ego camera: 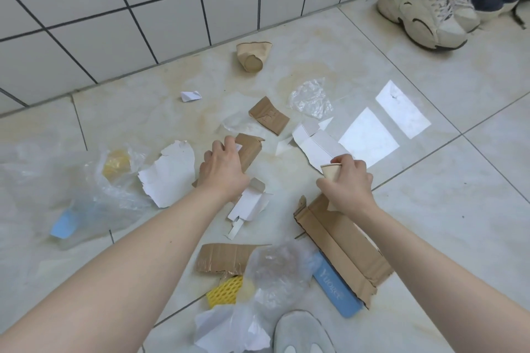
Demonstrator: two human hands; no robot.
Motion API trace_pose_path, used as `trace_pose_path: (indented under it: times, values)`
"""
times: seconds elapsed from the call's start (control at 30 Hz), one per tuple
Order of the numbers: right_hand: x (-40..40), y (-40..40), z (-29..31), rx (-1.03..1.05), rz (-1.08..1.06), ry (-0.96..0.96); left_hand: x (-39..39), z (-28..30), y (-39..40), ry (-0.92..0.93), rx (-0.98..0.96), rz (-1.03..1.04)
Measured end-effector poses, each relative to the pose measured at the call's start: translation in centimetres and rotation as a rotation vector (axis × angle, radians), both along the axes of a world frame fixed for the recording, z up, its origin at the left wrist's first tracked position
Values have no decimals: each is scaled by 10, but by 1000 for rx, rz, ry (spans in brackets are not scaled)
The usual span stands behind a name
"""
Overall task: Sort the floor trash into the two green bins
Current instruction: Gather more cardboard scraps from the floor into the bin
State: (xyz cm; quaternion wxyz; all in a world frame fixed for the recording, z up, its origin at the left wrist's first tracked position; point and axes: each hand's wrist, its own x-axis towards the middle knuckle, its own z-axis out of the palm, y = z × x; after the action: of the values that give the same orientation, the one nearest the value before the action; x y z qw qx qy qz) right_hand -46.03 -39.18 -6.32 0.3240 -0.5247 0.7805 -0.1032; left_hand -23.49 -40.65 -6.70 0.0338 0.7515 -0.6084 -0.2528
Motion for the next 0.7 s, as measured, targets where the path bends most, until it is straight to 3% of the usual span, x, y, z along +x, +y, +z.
trace_pose_path:
  times: [0.5, 0.7]
  values:
    - [40, -76, -7, 46, 97, 60, 46, 35, -36, 20, -22, -49]
    - [47, -85, -20, 116, 131, 181, 57, 35, -59, 9, 9, -65]
